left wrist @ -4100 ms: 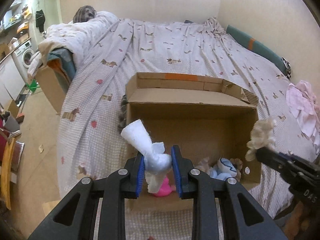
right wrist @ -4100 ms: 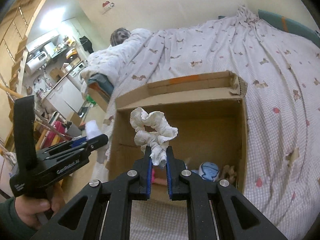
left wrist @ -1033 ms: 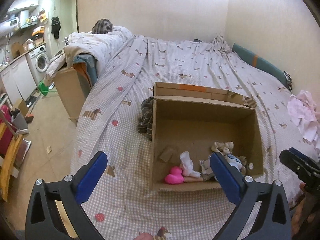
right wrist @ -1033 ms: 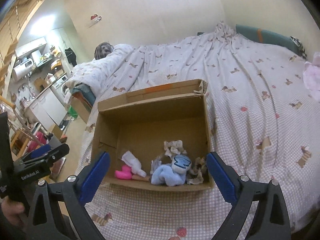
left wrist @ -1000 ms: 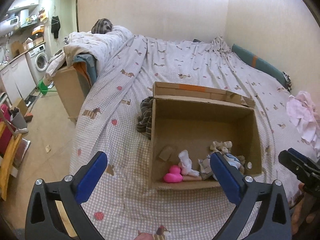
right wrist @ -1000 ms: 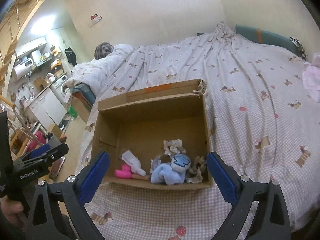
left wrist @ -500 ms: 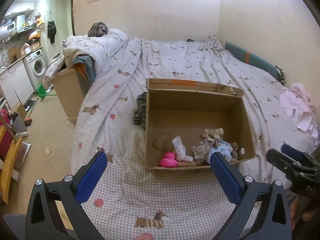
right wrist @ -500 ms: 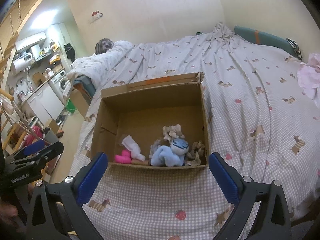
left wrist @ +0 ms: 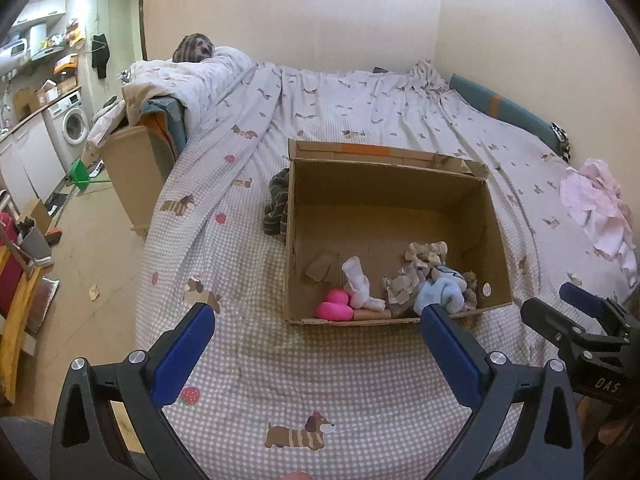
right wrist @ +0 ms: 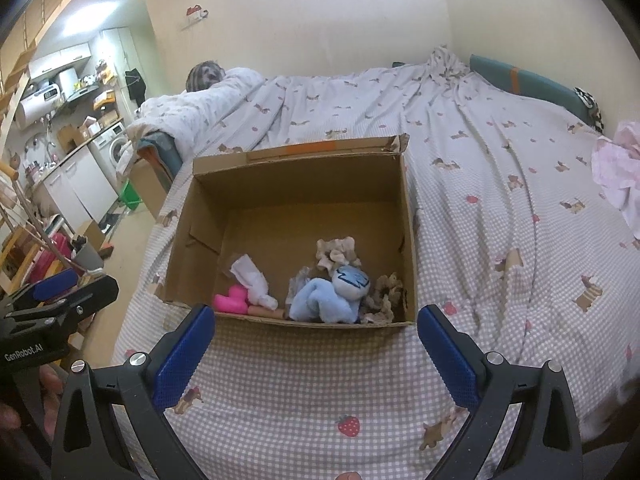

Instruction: Organize soft objects

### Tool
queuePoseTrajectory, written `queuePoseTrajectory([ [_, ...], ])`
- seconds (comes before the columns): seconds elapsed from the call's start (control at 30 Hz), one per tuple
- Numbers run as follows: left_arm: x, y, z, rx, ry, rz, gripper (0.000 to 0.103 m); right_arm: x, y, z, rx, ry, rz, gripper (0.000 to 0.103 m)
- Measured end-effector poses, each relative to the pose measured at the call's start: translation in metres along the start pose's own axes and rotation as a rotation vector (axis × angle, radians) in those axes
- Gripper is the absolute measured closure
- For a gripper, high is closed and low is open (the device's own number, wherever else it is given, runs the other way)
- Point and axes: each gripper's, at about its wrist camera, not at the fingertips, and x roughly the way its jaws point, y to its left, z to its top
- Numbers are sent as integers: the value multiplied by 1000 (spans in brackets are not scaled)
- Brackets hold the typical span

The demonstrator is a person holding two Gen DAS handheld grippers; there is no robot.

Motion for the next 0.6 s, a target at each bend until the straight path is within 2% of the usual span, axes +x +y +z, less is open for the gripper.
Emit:
queuePoseTrajectory([
  [0.6,4,-1,-4,2,18,-14,1,4,-3,0,9,2,-4,0],
])
